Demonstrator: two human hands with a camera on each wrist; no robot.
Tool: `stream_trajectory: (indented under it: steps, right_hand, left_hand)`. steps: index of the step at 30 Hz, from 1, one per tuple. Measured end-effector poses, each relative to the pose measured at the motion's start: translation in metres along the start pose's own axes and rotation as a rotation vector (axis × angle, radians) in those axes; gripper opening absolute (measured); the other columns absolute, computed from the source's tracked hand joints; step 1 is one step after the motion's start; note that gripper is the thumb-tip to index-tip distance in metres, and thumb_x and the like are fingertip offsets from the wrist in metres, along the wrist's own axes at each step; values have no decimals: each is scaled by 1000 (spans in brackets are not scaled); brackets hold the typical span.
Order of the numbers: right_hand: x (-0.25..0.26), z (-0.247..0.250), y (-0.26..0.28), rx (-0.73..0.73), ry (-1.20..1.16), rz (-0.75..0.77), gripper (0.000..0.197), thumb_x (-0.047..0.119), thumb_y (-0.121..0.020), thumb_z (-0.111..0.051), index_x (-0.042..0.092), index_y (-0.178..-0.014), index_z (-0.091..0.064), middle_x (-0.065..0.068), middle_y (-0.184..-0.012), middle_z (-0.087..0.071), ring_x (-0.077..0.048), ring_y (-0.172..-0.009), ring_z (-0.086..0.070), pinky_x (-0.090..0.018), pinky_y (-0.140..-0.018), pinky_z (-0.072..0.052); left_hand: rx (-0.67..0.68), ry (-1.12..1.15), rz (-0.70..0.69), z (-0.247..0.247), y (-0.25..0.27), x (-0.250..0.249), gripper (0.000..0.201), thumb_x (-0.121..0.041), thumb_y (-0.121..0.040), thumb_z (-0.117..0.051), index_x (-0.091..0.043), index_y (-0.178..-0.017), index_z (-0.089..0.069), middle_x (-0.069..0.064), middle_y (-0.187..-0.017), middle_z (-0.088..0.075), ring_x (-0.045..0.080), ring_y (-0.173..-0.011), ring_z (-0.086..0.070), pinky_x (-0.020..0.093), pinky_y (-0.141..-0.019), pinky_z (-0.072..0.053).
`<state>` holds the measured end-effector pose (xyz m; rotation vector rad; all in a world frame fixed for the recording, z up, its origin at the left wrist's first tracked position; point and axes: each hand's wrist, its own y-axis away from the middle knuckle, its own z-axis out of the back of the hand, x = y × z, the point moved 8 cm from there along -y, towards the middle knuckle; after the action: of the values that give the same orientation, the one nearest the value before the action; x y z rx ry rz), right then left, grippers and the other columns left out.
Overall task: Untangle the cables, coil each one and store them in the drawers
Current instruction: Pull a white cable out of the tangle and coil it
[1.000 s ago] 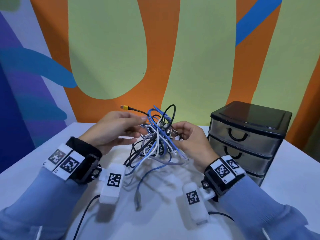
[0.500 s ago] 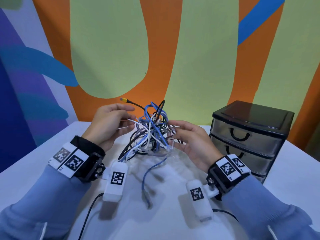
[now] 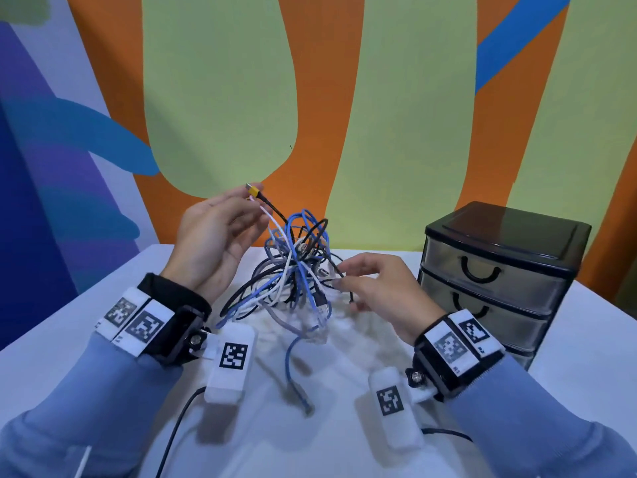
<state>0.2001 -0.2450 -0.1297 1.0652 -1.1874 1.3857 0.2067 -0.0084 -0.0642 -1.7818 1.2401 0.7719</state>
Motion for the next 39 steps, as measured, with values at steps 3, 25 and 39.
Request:
stream_trajectory:
  steps: [3, 25, 39]
  right_hand:
    - [11, 3, 1, -9, 238, 77, 25, 19, -90, -78, 29, -112, -74, -1, -113, -64, -14, -86, -66, -37, -72, -60]
    - [22, -36, 14, 245, 635, 296, 72, -12, -82, -52, 54, -109, -66, 1, -118, -55, -14, -112, -37, -10, -87, -32]
    - [14, 2, -6, -60, 742, 235, 67, 69, -85, -65, 12, -54, -47, 8, -51, -49, -21, -86, -49, -36, -81, -52]
  left_hand:
    - [107, -127, 3, -10, 4, 2, 41, 10, -95, -63, -4, -133, -66, 10, -111, -73, 24, -96, -76, 26, -82, -61]
    - [-18, -318, -264, 4, 1, -21, 28, 6, -102, -58, -11, -118, -74, 4, -96, -76, 10, -63, -52, 16, -45, -34]
    - [-82, -1133, -632, 13, 11, -72, 2, -31, -91, -83, -31, -90, -81, -18, -85, -76, 1, -83, -67, 33, -86, -55]
